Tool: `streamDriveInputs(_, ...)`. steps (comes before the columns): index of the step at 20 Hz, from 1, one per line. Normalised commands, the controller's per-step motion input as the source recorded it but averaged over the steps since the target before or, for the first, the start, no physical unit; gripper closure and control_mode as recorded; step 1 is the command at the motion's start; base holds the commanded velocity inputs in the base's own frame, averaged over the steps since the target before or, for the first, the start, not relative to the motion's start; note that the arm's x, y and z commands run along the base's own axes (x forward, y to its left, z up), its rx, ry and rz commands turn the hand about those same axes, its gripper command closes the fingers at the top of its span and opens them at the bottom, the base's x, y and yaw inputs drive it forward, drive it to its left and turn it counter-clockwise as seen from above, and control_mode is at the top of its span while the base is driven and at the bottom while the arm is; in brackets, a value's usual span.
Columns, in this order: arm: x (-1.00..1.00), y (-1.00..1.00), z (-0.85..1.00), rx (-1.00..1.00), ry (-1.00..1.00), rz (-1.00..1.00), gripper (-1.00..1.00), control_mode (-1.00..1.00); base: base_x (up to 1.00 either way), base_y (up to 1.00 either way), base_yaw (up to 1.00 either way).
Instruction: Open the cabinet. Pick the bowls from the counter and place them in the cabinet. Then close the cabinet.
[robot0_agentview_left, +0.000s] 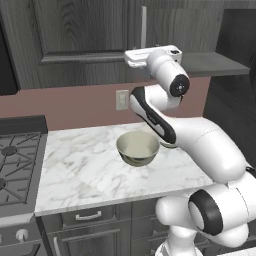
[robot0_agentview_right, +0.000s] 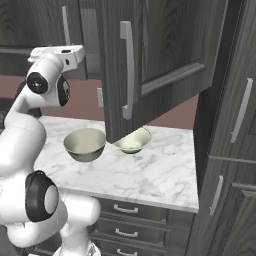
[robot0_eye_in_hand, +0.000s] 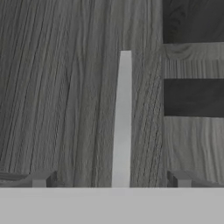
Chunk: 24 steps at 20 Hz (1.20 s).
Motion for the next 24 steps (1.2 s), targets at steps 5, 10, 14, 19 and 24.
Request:
streamDriveInputs(5,0.49,-0.08,0.00,0.00,0.00,0.00,-1.00,-1.00,0.00,0.00,0.00)
streamDriveInputs(10,0.57,0.00,0.00,0.00,0.00,0.00,-1.00,-1.00,0.00,0.00,0.00)
streamDriveInputs(14,0.53,0.01,-0.04,0.00,0.00,0.00,-1.00,-1.00,0.00,0.00,0.00)
streamDriveInputs(19,0.49,0.25,-0.18,0.00,0.00,-0.01,1.00,-1.00,0.00,0.00,0.00)
streamDriveInputs(24,0.59,0.24,-0.10,0.00,0.00,-0.04,1.00,-1.00,0.00,0.00,0.00)
